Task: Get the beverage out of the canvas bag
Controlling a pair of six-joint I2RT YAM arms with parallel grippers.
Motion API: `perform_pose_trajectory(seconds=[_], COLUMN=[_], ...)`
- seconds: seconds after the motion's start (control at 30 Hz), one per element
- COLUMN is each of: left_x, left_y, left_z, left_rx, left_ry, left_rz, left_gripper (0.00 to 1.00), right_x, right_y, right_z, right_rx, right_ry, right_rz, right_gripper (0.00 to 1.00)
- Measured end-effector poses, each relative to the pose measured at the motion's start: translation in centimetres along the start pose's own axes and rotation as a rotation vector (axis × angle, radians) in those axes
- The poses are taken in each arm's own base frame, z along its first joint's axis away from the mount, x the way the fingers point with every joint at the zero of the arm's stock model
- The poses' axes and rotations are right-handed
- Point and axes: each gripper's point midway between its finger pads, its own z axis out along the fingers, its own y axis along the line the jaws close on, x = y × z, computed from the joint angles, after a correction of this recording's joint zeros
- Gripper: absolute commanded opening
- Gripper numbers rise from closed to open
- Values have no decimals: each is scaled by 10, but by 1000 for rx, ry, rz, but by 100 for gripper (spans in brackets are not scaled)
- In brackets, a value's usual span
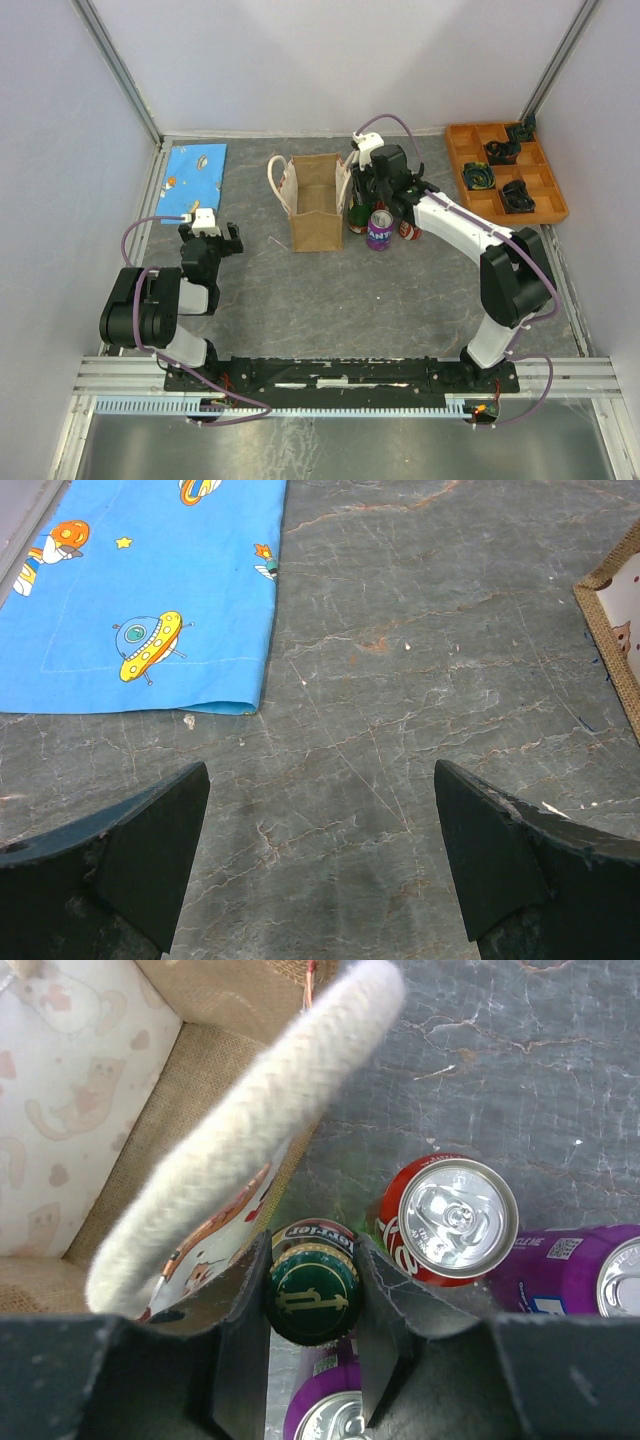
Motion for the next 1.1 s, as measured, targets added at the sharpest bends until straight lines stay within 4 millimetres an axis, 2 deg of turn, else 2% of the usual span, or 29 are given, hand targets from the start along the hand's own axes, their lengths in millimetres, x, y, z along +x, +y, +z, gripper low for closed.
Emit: perform_pose_trajectory(seconds=[0.37,0.43,0.53,0.6,0.67,0.73,0.77,0.83,1.03,1.1], left_x=[0,0,0,0,0,0,0,0,0,0], left_y=[0,0,0,0,0,0,0,0,0,0], left_z=[0,0,0,0,0,0,0,0,0,0], left_rx=[0,0,0,0,0,0,0,0,0,0], left_ry=[0,0,0,0,0,0,0,0,0,0], left_rz=[0,0,0,0,0,0,0,0,0,0], left_gripper=[99,99,99,99,99,99,99,99,99,99], right_x=[-2,-2,0,2,2,4,3,-3,-19,-21], right_y=[-1,-2,-2,-2,-2,-2,-2,-3,-6,-9], right_z=[5,4,0,-2,-3,-5,-6,-10,-22,-24], right_rx=[-3,-3,-3,-2,-2,-2,-1,2,16,33], right_ry=[-47,-49,-48,-46,-46,-42,-44,-61,-104,-112], right_rz=[7,7,7,7,7,9,13,8,8,9], right_gripper=[0,3,18,32,59,77,84,90,99,99])
